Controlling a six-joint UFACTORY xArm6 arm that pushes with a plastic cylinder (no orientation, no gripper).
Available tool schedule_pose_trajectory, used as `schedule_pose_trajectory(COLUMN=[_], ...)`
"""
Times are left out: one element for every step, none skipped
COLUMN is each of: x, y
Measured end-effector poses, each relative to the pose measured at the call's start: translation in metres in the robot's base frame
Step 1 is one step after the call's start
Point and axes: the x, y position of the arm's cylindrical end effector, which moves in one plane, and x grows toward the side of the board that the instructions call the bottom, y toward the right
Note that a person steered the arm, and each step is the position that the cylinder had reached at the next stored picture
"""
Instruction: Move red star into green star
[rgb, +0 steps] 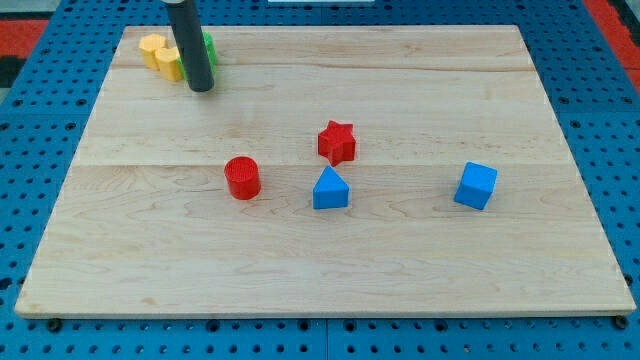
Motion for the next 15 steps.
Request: schedule_pose_trajectory(x=[0.038, 0.029, 0.027, 0.108, 0.109, 0.087, 0.088, 0.098, 0.098, 0.098, 0.098, 0.126, 0.138, 0.099, 0.083], y=[0.052, 0.139, 0.227, 0.227, 0.144, 0.098, 0.107, 0.113, 0.113, 0.113, 0.115, 0.137, 0.182, 0.200, 0.158])
